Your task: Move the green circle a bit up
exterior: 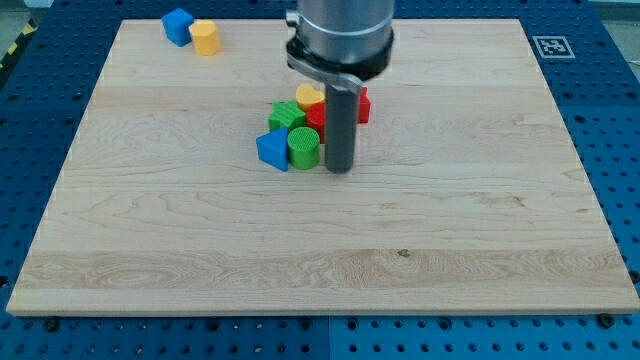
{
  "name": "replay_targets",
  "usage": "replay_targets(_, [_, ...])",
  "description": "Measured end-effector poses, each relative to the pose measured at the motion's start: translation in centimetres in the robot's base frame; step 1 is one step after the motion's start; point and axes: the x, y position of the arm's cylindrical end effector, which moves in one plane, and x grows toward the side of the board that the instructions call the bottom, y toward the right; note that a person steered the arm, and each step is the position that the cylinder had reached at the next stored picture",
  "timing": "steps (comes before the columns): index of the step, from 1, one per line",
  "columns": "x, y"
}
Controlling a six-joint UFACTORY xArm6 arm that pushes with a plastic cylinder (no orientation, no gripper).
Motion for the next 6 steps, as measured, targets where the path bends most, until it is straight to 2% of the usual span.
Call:
replay_targets(2, [1.4,0.0])
replay_targets(4, [0.4,-5.0])
replay_targets(5, [-2.1,-5.6])
replay_targets(6, [-2.6,-5.6])
